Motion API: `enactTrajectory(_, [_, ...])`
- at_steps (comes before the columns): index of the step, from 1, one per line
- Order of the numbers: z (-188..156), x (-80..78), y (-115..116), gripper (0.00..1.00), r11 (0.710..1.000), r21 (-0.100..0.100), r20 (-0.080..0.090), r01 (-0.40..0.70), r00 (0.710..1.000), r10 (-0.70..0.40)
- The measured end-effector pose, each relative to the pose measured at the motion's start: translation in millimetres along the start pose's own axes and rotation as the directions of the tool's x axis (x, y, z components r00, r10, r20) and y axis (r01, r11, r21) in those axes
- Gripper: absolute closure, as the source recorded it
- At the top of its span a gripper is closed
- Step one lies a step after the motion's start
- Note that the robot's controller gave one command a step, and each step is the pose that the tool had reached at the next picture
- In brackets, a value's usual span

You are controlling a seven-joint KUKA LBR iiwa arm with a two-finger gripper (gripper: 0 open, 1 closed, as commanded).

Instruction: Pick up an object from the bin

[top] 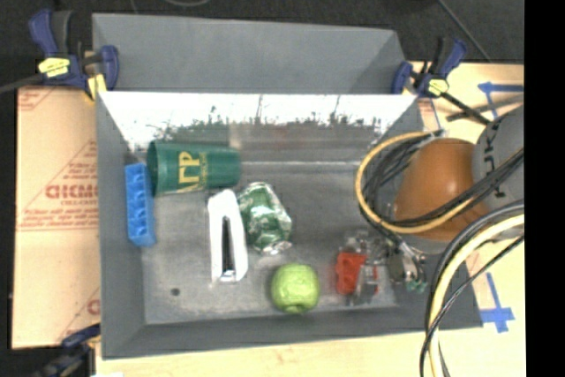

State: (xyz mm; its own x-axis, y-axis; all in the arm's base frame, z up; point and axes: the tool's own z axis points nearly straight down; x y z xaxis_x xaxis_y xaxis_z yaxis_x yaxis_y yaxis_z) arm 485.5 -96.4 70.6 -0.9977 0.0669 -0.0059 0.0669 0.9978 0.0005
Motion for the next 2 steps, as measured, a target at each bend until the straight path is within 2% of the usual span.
enactTrajectory(1, [0,0.0,0,1.00,1.000,0.000,0.000,0.000,1.000,0.000])
enactTrajectory(2, [-140,-42.2,-22,1.00,0.999,0.001,-0.002,0.050,0.999,-0.050])
